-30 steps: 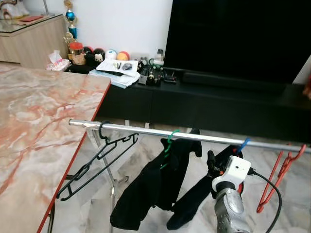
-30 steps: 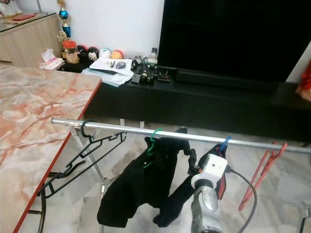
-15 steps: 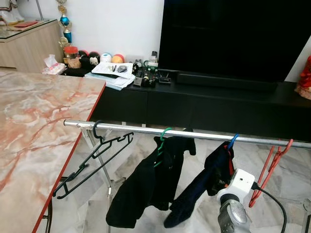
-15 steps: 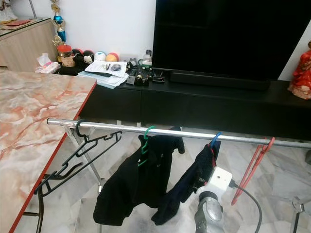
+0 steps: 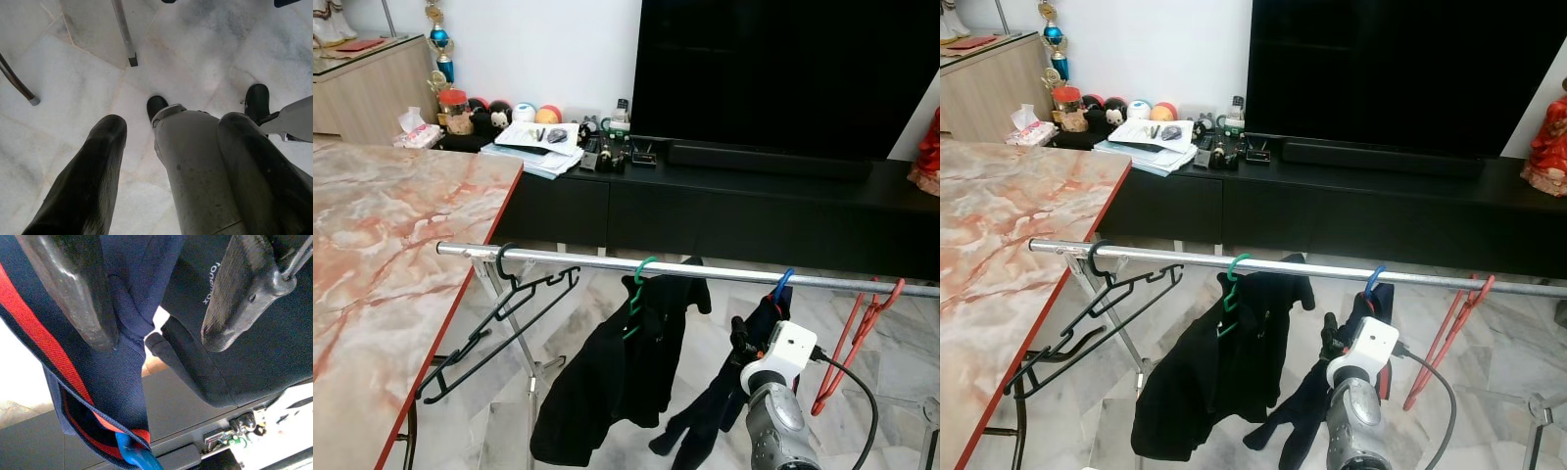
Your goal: Hang hanger
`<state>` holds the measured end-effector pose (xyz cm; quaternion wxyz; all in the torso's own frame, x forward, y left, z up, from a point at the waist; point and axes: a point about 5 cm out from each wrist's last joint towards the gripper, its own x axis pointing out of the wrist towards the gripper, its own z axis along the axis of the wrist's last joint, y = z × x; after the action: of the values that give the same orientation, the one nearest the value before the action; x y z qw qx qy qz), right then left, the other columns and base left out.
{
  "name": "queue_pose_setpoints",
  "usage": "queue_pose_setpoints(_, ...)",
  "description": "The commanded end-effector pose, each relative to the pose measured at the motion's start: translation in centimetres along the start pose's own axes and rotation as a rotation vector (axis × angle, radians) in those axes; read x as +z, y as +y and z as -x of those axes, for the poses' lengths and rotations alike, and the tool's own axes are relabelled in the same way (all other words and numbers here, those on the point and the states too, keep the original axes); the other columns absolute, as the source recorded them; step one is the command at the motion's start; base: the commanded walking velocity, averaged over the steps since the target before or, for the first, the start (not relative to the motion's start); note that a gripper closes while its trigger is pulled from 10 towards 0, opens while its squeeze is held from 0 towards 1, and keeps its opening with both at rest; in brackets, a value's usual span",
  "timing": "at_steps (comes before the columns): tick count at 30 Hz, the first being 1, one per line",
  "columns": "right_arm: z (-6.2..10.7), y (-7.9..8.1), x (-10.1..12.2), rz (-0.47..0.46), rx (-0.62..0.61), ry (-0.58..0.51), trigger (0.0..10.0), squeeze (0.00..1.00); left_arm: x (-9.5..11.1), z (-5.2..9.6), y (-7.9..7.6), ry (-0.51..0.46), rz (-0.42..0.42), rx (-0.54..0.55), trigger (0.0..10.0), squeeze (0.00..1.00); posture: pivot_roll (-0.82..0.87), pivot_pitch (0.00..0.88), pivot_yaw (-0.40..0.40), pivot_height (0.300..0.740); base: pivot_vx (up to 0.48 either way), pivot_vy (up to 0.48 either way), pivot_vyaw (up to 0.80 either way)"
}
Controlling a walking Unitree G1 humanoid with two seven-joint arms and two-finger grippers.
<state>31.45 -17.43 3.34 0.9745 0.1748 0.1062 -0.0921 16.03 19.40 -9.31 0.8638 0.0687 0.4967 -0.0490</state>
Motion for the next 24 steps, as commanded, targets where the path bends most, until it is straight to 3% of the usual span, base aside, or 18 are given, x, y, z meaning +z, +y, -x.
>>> queue_pose_setpoints(1, -0.4, 0.3, 0.9, -0.009, 0.008, -0.03, 10.0, 0.0, -0.8, 0.1, -0.2, 0.03, -0.005, -0.013, 10.0, 0.0, 0.09, 0.0, -0.071, 0.74, 0.0, 0.0, 0.0)
queue_pose_setpoints(10, -0.7, -1.5, 0.5, -0.011, -0.165, 0.055, 10.0, 0.0, -0.9, 0.1, -0.2, 0.035, -0.01, -0.02, 10.0, 0.0, 0.1, 0.0, -0.072, 0.74, 0.0, 0.0, 0.0)
queue_pose_setpoints(24, -0.8, -2.8, 0.2, -0.008, -0.251, 0.137, 10.0, 0.0, 0.0, 0.0, 0.2, 0.009, 0.004, -0.009, 10.0, 0.0, 0.1, 0.0, -0.066, 0.74, 0.0, 0.0, 0.0)
